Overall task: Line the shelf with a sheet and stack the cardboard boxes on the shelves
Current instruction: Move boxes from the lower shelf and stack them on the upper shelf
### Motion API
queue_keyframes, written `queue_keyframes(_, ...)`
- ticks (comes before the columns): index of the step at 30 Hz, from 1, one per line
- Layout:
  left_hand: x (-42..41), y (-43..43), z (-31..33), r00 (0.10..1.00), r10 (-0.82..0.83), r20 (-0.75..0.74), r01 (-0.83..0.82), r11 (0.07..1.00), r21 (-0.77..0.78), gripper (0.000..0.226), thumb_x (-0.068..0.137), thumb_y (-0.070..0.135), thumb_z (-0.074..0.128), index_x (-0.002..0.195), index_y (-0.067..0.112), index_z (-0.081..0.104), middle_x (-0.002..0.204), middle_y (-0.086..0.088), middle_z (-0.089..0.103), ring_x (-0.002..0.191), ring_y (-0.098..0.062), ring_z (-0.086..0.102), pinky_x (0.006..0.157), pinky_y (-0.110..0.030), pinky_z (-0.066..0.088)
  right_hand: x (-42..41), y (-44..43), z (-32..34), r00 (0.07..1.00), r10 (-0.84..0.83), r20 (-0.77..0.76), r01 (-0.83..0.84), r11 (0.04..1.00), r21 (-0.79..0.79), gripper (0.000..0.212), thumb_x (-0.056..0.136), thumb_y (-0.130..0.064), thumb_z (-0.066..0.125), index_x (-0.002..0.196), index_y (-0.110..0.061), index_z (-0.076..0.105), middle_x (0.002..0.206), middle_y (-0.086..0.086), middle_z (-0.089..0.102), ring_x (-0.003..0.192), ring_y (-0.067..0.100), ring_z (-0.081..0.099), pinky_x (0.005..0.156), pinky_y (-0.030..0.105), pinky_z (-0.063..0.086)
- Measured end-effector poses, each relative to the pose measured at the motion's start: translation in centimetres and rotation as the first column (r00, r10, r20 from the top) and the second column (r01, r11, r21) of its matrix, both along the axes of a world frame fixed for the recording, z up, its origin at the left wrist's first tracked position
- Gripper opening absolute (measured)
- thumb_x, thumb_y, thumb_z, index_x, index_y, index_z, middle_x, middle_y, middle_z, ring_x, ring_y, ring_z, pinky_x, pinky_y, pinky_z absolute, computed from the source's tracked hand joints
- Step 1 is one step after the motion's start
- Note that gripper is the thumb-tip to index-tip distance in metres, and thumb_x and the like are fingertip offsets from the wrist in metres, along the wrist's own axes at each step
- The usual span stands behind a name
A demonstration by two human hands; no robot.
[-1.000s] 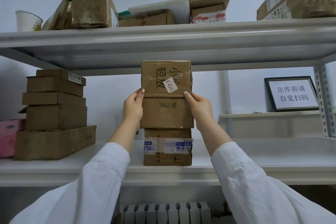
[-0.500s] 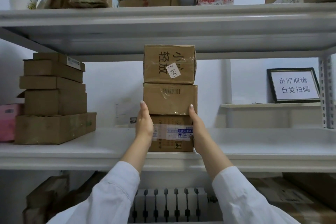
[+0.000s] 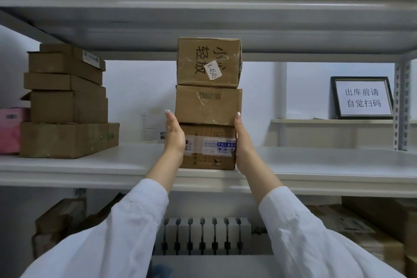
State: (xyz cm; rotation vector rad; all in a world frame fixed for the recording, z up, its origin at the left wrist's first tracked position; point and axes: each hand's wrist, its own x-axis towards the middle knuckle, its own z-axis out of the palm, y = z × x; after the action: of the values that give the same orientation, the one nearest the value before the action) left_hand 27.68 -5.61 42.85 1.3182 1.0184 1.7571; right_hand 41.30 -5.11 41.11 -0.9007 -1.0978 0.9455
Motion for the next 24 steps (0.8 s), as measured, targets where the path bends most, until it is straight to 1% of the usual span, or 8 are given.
queue_keyframes(2, 0.2, -0.2, -0.6, 1.0, -0.003, -0.007, 0.003, 1.0, 0.021, 0.067, 0.091, 0.062, -0.001, 0.15, 0.031, 0.004, 0.159, 0.0, 0.01, 0.145, -0.025, 0.014, 0.115, -0.047, 0.017, -0.4, -0.8, -0.3, 0.998, -0.057, 0.007, 0.056, 0.995, 0.08, 0.133, 0.038, -0.1, 0.04, 0.149, -0.028, 0.022, 0.152, 0.001, 0.035, 0.137, 0.028, 0.037, 0.113, 0.052, 0.03)
queue_keyframes(5, 0.8, -0.9, -1.6, 0.998, 0.048, 0.028, -0.049, 0.997, 0.054, 0.065, 0.095, 0.057, 0.005, 0.151, 0.023, 0.003, 0.159, -0.002, 0.014, 0.144, -0.024, 0.02, 0.113, -0.042, 0.022, -1.2, -2.8, -0.7, 0.991, -0.131, 0.02, 0.126, 0.978, 0.165, 0.103, 0.069, -0.082, 0.038, 0.15, -0.021, 0.02, 0.153, 0.001, 0.031, 0.139, 0.025, 0.032, 0.115, 0.049, 0.027)
queue_keyframes(8, 1.1, -1.1, -2.6, 0.991, 0.12, 0.061, -0.126, 0.987, 0.096, 0.064, 0.098, 0.051, 0.013, 0.151, 0.017, 0.005, 0.157, -0.005, 0.019, 0.141, -0.024, 0.027, 0.11, -0.037, 0.027, -1.1, -3.4, -1.6, 0.984, -0.179, 0.015, 0.172, 0.96, 0.22, 0.077, 0.087, -0.066, 0.04, 0.144, -0.016, 0.032, 0.146, 0.003, 0.04, 0.133, 0.022, 0.039, 0.111, 0.044, 0.032)
queue_keyframes(11, 0.9, -1.0, -3.9, 0.992, 0.112, 0.054, -0.117, 0.988, 0.101, 0.061, 0.099, 0.045, 0.032, 0.149, 0.021, 0.008, 0.154, -0.009, 0.024, 0.138, -0.027, 0.032, 0.111, -0.043, 0.032, -0.7, -4.3, -2.7, 0.973, -0.23, 0.029, 0.215, 0.944, 0.251, 0.048, 0.097, -0.049, 0.039, 0.122, -0.009, 0.052, 0.11, -0.004, 0.059, 0.105, 0.01, 0.055, 0.093, 0.026, 0.042)
queue_keyframes(14, 1.0, -1.5, -5.0, 0.993, 0.114, 0.037, -0.117, 0.987, 0.109, 0.061, 0.097, 0.034, 0.045, 0.147, 0.022, 0.013, 0.151, -0.009, 0.028, 0.134, -0.026, 0.036, 0.109, -0.044, 0.036, -0.3, -5.6, -3.8, 0.96, -0.269, 0.07, 0.24, 0.929, 0.281, 0.035, 0.101, -0.038, 0.036, 0.099, -0.013, 0.061, 0.08, -0.02, 0.053, 0.07, -0.007, 0.052, 0.061, 0.002, 0.039)
queue_keyframes(16, 1.2, -2.1, -5.7, 0.985, 0.162, 0.052, -0.168, 0.974, 0.15, 0.058, 0.096, 0.032, 0.046, 0.145, 0.021, 0.017, 0.146, -0.01, 0.036, 0.128, -0.026, 0.043, 0.106, -0.043, 0.039, 0.0, -6.3, -4.6, 0.958, -0.274, 0.085, 0.241, 0.929, 0.28, 0.032, 0.101, -0.036, 0.036, 0.09, -0.02, 0.062, 0.079, -0.023, 0.055, 0.07, -0.011, 0.052, 0.057, 0.002, 0.037)
queue_keyframes(20, 3.1, -4.8, -7.5, 0.976, 0.192, 0.101, -0.212, 0.943, 0.258, 0.05, 0.096, 0.022, 0.048, 0.14, 0.014, 0.026, 0.134, -0.006, 0.045, 0.119, -0.017, 0.046, 0.098, -0.029, 0.04, 1.6, -7.6, -6.7, 0.95, -0.291, 0.11, 0.256, 0.932, 0.256, 0.027, 0.1, -0.032, 0.041, 0.089, -0.02, 0.063, 0.087, -0.016, 0.06, 0.085, -0.003, 0.052, 0.071, 0.015, 0.038)
queue_keyframes(24, 6.0, -7.4, -9.5, 0.981, 0.038, 0.191, -0.105, 0.931, 0.351, 0.021, 0.095, 0.01, 0.046, 0.116, 0.015, 0.046, 0.098, 0.007, 0.057, 0.089, -0.003, 0.056, 0.076, -0.008, 0.043, 4.1, -8.9, -9.0, 0.946, -0.285, 0.157, 0.244, 0.941, 0.234, 0.02, 0.097, -0.021, 0.048, 0.089, -0.013, 0.064, 0.084, -0.001, 0.064, 0.078, 0.009, 0.058, 0.059, 0.01, 0.043)
